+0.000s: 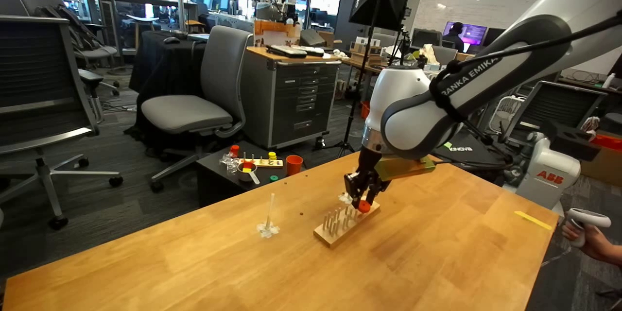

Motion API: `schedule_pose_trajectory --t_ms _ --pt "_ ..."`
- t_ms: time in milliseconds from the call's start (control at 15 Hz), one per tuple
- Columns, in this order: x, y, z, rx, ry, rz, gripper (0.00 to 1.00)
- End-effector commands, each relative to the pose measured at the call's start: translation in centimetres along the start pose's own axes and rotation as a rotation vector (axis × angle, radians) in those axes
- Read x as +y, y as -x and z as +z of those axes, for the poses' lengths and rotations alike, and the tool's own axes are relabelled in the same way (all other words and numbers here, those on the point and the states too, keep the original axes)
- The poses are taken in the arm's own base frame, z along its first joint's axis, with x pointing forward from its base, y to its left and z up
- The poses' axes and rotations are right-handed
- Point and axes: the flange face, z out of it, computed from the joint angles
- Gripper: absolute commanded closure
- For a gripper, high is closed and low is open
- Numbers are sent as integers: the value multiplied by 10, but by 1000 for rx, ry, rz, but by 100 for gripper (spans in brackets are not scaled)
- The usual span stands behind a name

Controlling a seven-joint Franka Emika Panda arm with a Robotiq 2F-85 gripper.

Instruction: Take the orange object and position it onto one of the small dowels

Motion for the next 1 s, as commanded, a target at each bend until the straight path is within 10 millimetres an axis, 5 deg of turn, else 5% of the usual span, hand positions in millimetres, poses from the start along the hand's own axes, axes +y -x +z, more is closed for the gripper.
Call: schedule_pose_trajectory --t_ms 0,933 --pt "2 -9 -3 -13 -12 17 83" --pt "9 -12 0 -30 -28 42 83"
